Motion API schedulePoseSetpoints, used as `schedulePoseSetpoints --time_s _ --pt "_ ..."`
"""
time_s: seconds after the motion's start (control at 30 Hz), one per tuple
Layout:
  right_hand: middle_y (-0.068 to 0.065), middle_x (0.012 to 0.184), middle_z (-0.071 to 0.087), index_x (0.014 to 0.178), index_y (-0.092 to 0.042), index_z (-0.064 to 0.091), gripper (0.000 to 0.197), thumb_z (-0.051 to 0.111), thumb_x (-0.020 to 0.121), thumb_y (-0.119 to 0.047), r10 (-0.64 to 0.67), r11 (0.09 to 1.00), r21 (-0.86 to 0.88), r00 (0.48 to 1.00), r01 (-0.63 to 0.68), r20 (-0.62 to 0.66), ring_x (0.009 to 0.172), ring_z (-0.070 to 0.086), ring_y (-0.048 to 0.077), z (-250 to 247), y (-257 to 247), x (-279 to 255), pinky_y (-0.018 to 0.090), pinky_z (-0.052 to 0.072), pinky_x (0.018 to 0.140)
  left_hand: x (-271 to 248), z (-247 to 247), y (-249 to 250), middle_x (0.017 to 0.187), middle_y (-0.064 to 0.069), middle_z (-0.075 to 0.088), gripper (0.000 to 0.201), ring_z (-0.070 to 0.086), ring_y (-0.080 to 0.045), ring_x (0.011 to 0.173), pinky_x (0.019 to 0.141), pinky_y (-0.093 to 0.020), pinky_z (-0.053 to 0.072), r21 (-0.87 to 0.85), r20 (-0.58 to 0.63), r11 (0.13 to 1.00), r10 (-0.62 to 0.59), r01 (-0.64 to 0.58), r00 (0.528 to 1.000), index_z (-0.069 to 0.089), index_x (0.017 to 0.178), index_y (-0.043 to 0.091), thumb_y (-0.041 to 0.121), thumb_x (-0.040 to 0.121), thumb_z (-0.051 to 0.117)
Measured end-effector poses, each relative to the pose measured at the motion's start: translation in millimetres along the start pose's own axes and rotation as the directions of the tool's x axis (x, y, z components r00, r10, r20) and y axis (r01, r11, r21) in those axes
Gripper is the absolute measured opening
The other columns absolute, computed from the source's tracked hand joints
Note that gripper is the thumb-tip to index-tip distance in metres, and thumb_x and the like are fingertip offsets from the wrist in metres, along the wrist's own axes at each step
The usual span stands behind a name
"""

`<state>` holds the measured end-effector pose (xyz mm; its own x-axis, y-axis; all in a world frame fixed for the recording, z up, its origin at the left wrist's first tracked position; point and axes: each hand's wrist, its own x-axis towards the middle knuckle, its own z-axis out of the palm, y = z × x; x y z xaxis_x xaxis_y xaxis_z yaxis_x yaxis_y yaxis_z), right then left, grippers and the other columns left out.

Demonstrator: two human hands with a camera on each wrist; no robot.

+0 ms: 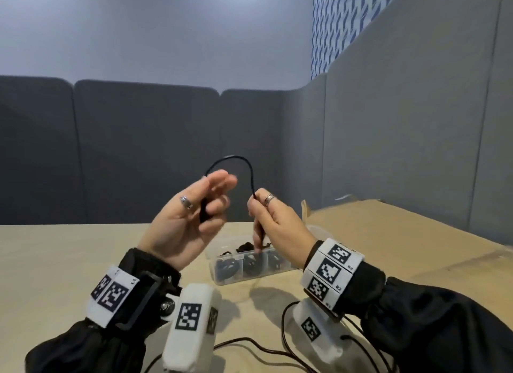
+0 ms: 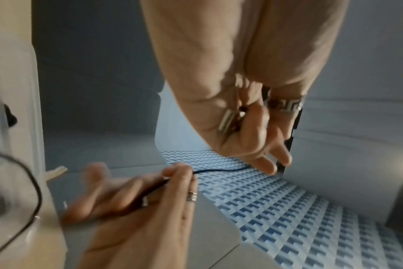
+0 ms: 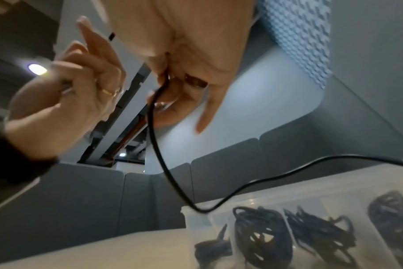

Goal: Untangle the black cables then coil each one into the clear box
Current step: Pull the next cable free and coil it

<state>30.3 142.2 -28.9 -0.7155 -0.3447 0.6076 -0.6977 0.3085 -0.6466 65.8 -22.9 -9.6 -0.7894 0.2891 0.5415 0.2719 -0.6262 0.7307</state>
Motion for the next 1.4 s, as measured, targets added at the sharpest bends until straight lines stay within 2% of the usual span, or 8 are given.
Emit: schedulePoseSetpoints --time_s 0.3,0.5,0.7,0.83,0.97,1.03,1.23,1.4 --pt "-0.003 0.064 0.042 0.105 -0.014 0.059 0.026 0.040 0.100 -0.032 0.288 0.953 -0.278 0.655 -0.122 0.698 0.044 0.045 0.004 3.5 -27.6 -42.4 0.022 0.047 0.047 14.3 -34.0 11.7 0.125 0.001 0.062 0.030 0.054 -0.010 0.121 0.105 -0.031 0.039 0.466 -0.270 0.863 0.347 -0.193 0.898 0.064 0.113 0.016 0.022 0.100 0.037" --pt "0.003 0.076 0.061 0.084 -0.021 0.066 0.018 0.052 0.095 -0.022 -0.040 0.956 -0.267 0.954 0.124 0.298 0.062 0.059 0.013 -41.4 -41.2 -22.4 0.024 0.052 0.056 8.3 -43.9 -3.2 0.098 -0.001 0.067 0.026 0.069 -0.013 0.067 0.060 -0.023 0.049 0.966 -0.165 0.215 0.075 0.145 0.984 0.058 0.095 0.020 0.022 0.102 0.033" --pt "-0.004 0.058 0.062 0.073 -0.030 0.070 0.009 0.071 0.081 -0.033 -0.182 0.970 -0.206 0.948 0.130 -0.261 0.056 0.052 0.001 -61.5 -25.2 19.1 0.012 0.043 0.061 -2.7 -0.7 -5.2 0.046 -0.009 0.051 0.059 0.025 -0.007 0.025 0.040 -0.017 0.027 0.625 0.067 0.742 -0.361 0.243 0.930 0.067 0.076 0.002 0.042 0.096 0.030" --pt "0.004 0.057 0.051 0.087 -0.025 0.068 0.021 0.051 0.095 -0.036 0.129 0.973 -0.210 0.983 -0.099 0.134 0.044 0.046 0.000 -24.1 -12.1 18.0 0.019 0.046 0.047 -5.5 2.2 2.6 0.055 -0.009 0.063 0.068 0.033 -0.001 0.023 0.032 -0.010 0.032 0.174 0.149 0.968 -0.206 0.179 0.967 0.074 0.079 0.006 0.063 0.077 0.036" --pt "0.004 0.063 0.050 0.107 -0.009 0.059 0.021 0.045 0.099 -0.022 0.365 0.890 -0.110 0.547 -0.443 0.753 0.049 0.051 0.012 6.8 -3.7 -15.9 0.027 0.056 0.053 6.7 -23.6 11.7 0.103 -0.004 0.072 0.029 0.070 -0.014 0.089 0.074 -0.021 0.057 0.114 -0.221 0.970 0.237 -0.216 0.946 0.068 0.106 0.012 0.015 0.090 0.044" --pt "0.002 0.060 0.053 0.093 -0.009 0.059 0.021 0.042 0.100 -0.019 0.307 0.868 -0.039 0.473 -0.496 0.826 0.055 0.060 0.014 7.8 -5.0 -27.5 0.025 0.057 0.054 11.2 -38.1 13.5 0.114 -0.006 0.068 0.033 0.064 -0.022 0.109 0.087 -0.027 0.054 0.242 -0.299 0.938 0.316 -0.248 0.900 0.060 0.115 0.010 0.001 0.096 0.034" --pt "0.000 0.056 0.056 0.080 -0.011 0.053 0.025 0.039 0.100 -0.017 0.259 0.875 0.128 0.676 -0.466 0.690 0.059 0.063 0.016 -41.4 -17.2 -15.4 0.035 0.054 0.072 7.0 -40.5 -8.7 0.107 -0.005 0.064 0.022 0.068 -0.018 0.087 0.081 -0.032 0.053 0.889 -0.176 0.456 0.258 0.041 0.950 0.054 0.100 0.024 0.011 0.100 0.036" --pt "-0.004 0.052 0.033 0.077 -0.009 0.057 0.018 0.050 0.094 -0.006 0.381 0.893 -0.007 0.748 -0.449 0.544 0.043 0.032 0.006 -89.0 -25.4 -6.6 0.020 0.043 0.039 -0.2 -38.4 -6.0 0.080 -0.007 0.069 0.038 0.062 -0.015 0.067 0.065 -0.027 0.045 0.961 -0.264 0.108 0.068 0.256 0.962 0.060 0.094 0.015 0.043 0.098 0.035"
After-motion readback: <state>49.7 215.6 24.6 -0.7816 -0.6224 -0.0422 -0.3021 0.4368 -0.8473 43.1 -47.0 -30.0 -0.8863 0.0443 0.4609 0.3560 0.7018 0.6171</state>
